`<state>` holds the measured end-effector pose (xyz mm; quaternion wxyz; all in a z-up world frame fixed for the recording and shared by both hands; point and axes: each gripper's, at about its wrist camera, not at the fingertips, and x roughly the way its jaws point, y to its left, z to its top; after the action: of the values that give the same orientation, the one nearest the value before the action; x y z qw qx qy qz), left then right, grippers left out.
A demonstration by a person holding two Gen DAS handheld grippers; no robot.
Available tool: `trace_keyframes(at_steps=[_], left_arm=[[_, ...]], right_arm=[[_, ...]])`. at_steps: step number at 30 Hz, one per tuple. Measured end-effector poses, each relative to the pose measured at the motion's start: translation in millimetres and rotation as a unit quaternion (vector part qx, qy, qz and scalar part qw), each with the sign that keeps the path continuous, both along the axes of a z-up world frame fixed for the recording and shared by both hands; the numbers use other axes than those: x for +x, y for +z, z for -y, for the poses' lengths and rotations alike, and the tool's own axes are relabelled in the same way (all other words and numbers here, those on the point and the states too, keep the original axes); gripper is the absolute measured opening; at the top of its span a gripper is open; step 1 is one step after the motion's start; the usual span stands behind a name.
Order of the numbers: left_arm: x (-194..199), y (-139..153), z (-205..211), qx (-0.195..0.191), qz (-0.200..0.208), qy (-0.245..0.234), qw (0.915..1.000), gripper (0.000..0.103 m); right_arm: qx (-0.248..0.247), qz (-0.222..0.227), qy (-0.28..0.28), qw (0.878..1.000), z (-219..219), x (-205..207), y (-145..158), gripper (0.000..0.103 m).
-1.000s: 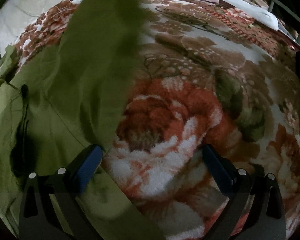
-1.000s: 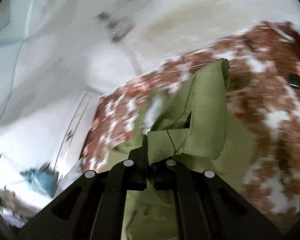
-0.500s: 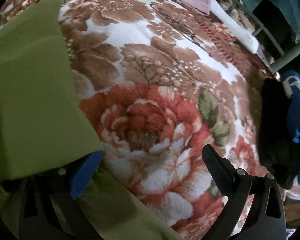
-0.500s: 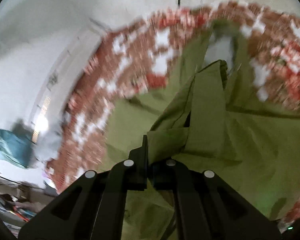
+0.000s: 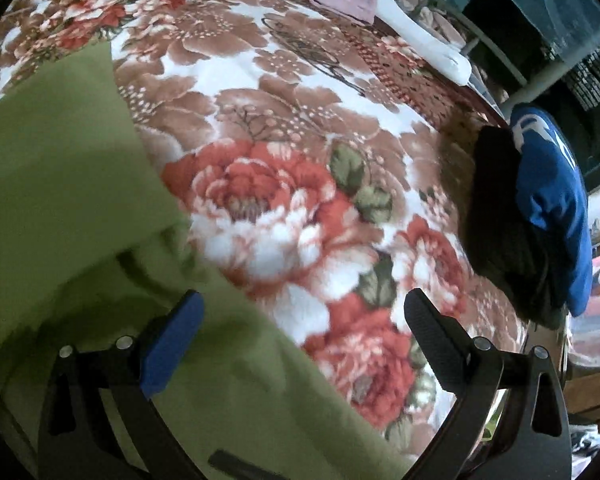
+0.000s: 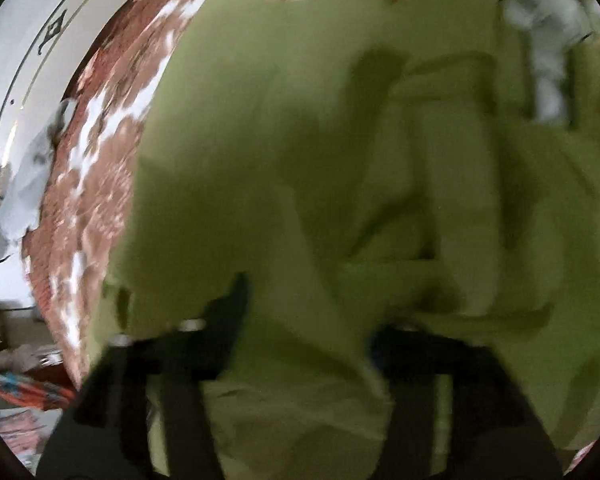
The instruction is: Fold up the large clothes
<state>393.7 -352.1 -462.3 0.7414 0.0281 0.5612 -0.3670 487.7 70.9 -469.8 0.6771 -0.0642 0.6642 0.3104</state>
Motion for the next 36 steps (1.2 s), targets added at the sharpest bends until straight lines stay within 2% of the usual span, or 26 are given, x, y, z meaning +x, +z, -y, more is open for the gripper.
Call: trace_keyframes(at_steps=[3,5,8,12,13,16,17,20,23,24,25,26,27,28,29,30,31,32,33,35,36], left_arm=[[-2,0,-23,0.014,0.002,0.017,0.9997,0.098],[1,4,-42,0.023,0.006,0.032,0.9992,0.098],[14,14,-79,0.038,0.018,0.078,0.9961,0.098],[30,20,-128,0.035,0.004,0.143,0.989,0.098],[32,20,-136,0.034,-0.001,0.152,0.9878,0.098],[32,22,-162,0.043,-0.003,0.175,0.9836,0.098],[32,23,-168,0.049,-0.003,0.18,0.9824,0.098],[29,26,-184,0.049,-0.003,0.195,0.9795,0.098],[21,21,-196,0.048,-0.007,0.206,0.9774,0.098],[18,18,-197,0.048,-0.009,0.205,0.9775,0.098],[14,14,-198,0.05,-0.012,0.204,0.9777,0.098],[10,9,-197,0.055,-0.014,0.201,0.9779,0.098],[6,5,-196,0.059,-0.016,0.198,0.9783,0.098],[3,2,-194,0.061,-0.015,0.195,0.9788,0.098],[-1,0,-193,0.062,-0.013,0.192,0.9793,0.098],[-4,-1,-192,0.061,-0.013,0.19,0.9797,0.098],[-6,-2,-191,0.058,-0.014,0.189,0.9801,0.098],[-8,-2,-190,0.054,-0.014,0.189,0.9804,0.098],[-10,-1,-191,0.052,-0.013,0.19,0.9804,0.098],[-12,1,-193,0.047,-0.01,0.189,0.9807,0.098],[-14,3,-194,0.047,-0.008,0.187,0.9813,0.098]], right_arm=[[0.01,-0.028,0.019,0.999,-9,-11,2,0.084],[0.025,-0.042,0.019,0.999,-11,-16,20,0.085],[0.024,-0.039,0.042,0.998,-17,-24,43,0.097],[-0.055,0.018,0.092,0.994,-28,-24,62,0.097],[-0.062,0.032,0.104,0.992,-29,-24,71,0.098],[-0.094,0.105,0.163,0.977,-40,-37,99,0.098],[-0.101,0.107,0.179,0.973,-43,-41,102,0.098],[-0.131,0.072,0.223,0.963,-56,-56,87,0.098],[-0.185,0.098,0.291,0.934,-65,-85,59,0.098],[-0.215,0.101,0.322,0.916,-66,-97,39,0.098],[-0.233,0.112,0.339,0.905,-66,-105,29,0.098],[-0.262,0.146,0.369,0.88,-66,-116,18,0.098],[-0.295,0.192,0.411,0.841,-67,-132,5,0.098],[-0.317,0.218,0.444,0.809,-67,-145,-6,0.098],[-0.334,0.233,0.465,0.786,-67,-154,-14,0.098],[-0.343,0.245,0.476,0.772,-68,-160,-19,0.098],[-0.358,0.271,0.493,0.745,-69,-168,-24,0.098],[-0.368,0.287,0.508,0.724,-69,-174,-26,0.098],[-0.38,0.311,0.526,0.694,-68,-182,-29,0.098],[-0.39,0.365,0.539,0.652,-71,-191,-24,0.098],[-0.386,0.37,0.538,0.651,-71,-192,-17,0.098]])
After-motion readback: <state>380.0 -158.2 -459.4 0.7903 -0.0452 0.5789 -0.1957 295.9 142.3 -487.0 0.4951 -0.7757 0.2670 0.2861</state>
